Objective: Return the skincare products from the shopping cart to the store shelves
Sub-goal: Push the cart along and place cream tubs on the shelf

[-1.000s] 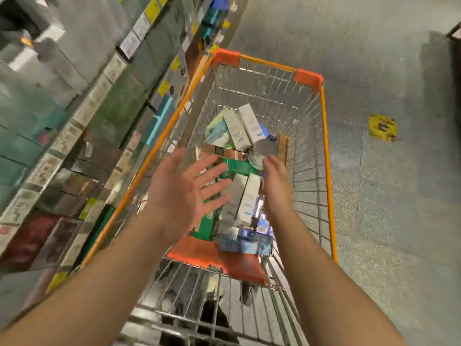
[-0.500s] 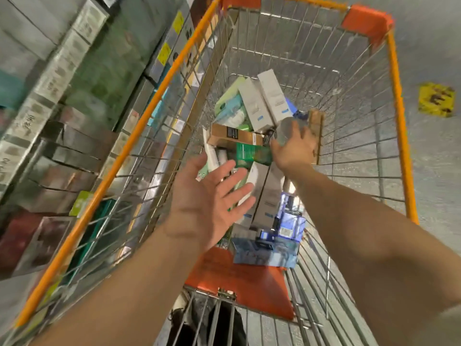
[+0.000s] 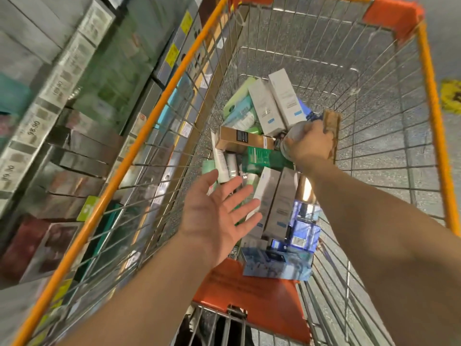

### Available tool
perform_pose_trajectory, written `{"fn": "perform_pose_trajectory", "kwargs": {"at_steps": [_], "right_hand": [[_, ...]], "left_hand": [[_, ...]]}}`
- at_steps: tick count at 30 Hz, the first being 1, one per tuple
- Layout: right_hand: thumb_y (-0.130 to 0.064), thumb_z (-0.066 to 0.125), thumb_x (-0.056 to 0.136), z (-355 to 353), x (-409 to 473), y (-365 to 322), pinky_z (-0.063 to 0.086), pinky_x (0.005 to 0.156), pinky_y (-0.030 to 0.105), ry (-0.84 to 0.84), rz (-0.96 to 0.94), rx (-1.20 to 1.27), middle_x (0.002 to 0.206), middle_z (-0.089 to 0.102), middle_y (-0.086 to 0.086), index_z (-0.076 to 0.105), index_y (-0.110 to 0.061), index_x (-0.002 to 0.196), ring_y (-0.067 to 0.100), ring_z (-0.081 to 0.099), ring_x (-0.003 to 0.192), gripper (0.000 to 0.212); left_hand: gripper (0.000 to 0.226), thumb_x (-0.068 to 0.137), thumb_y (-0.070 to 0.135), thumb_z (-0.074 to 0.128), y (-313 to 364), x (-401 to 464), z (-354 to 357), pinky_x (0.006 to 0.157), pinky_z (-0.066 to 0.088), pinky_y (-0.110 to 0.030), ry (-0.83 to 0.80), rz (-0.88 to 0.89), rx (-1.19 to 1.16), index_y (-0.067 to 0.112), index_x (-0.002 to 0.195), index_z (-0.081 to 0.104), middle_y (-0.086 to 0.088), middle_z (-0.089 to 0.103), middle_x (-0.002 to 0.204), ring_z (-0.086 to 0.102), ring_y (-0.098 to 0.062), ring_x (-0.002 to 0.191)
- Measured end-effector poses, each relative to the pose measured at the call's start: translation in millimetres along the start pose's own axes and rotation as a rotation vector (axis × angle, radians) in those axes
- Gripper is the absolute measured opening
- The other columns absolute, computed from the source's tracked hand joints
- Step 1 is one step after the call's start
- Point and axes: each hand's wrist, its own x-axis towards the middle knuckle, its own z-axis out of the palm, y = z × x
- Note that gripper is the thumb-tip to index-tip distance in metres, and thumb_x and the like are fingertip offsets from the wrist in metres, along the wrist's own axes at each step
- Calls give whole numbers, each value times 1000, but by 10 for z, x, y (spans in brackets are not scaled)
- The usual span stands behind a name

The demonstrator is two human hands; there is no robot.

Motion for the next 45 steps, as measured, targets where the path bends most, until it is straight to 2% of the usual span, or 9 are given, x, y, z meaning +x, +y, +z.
{"fn": "perform_pose_trajectory", "kwargs": {"at_steps": [10, 16, 20, 22, 29, 34, 38, 41, 45], "right_hand": [[-30, 85, 74, -164, -1048, -243, 20, 87, 22, 142, -139, 236, 136, 35, 15, 62, -22, 120, 32, 31, 129, 51], [-41, 81, 69, -717, -1920, -757, 39, 105, 37, 124, -300, 481, 127, 36, 2, 64, -36, 117, 22, 30, 123, 51], [-47, 79, 67, -1305, -2530, -1224, 35, 102, 16, 112, -486, 604, 123, 50, 3, 67, -42, 110, 20, 43, 122, 45], [-50, 78, 65, -1591, -2821, -1466, 37, 101, 18, 46, -579, 634, 122, 54, 2, 67, -45, 106, 16, 48, 122, 43], [-55, 78, 61, -2169, -3715, -2243, 53, 96, 36, -321, -816, 729, 120, 65, -10, 70, -50, 100, 8, 62, 115, 39], [-55, 79, 55, -2290, -4386, -2795, 55, 80, 28, -497, -927, 758, 110, 68, -7, 69, -40, 95, 9, 68, 99, 44], [-52, 82, 58, -2305, -4985, -3158, 55, 76, 21, -607, -1076, 718, 111, 68, -4, 69, -32, 98, 1, 67, 94, 47], [-62, 77, 64, -2263, -5429, -3379, 58, 86, 40, -656, -1232, 627, 107, 66, -15, 66, -41, 101, 7, 66, 103, 44], [-67, 75, 62, -2188, -6080, -3655, 57, 82, 38, -726, -1390, 552, 107, 66, -14, 65, -44, 103, 8, 65, 100, 48]], "left_hand": [[48, 100, 51, 50, 1, -323, 84, 94, 53, -49, 42, -1, 2, 20, 134, 64, -13, 63, 134, 58, -35, 122], [53, 100, 57, 48, 196, -871, 182, 89, 49, -48, 26, 71, -26, 25, 141, 57, -12, 49, 149, 43, -36, 138], [66, 98, 65, 44, 368, -1320, 116, 94, 49, -49, -17, 184, -57, 30, 154, 43, -11, 43, 156, 48, -33, 135], [66, 95, 69, 44, 470, -1565, 41, 97, 51, -52, -79, 254, -96, 31, 149, 49, -12, 50, 151, 58, -32, 116], [83, 93, 81, 18, 844, -2706, -362, 94, 53, -57, -420, 442, -147, 29, 145, 55, -14, 63, 141, 60, -39, 128], [79, 90, 77, 28, 990, -3507, -812, 103, 47, -62, -481, 639, -132, 26, 144, 57, -15, 62, 141, 56, -40, 133], [79, 86, 78, 32, 1053, -4029, -1262, 119, 22, -69, -477, 804, -172, 26, 134, 68, -15, 62, 142, 43, -43, 143], [74, 90, 71, 36, 1028, -4429, -1642, 109, 44, -60, -461, 924, -252, 21, 133, 69, -18, 63, 140, 59, -39, 129], [64, 84, 46, 73, 939, -4955, -2238, 109, 41, -62, -473, 1048, -281, 9, 135, 65, -25, 62, 137, 62, -40, 119]]}}
